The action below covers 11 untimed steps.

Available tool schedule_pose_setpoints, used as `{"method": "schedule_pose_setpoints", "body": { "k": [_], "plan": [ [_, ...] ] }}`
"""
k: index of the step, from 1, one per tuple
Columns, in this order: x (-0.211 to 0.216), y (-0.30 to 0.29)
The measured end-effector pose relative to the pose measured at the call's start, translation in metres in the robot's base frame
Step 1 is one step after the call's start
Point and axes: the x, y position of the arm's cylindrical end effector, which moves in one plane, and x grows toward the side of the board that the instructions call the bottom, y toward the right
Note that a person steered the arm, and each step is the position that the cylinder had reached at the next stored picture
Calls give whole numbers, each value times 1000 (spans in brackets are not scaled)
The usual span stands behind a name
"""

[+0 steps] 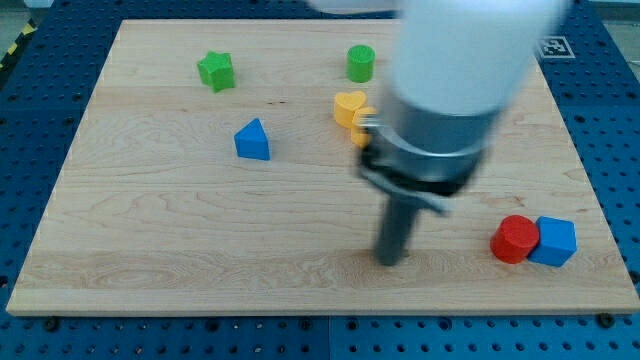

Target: Move the blue triangle towards the bottom center

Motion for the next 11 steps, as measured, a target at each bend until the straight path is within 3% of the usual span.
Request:
{"method": "schedule_pose_setpoints", "body": {
  "k": [1,2,3,5,9,11],
  "plan": [
    [-20,-106],
    [-81,-162],
    [-127,-170],
    [-133,-183],
    [-157,-67],
    [-107,-34]
  ]
}}
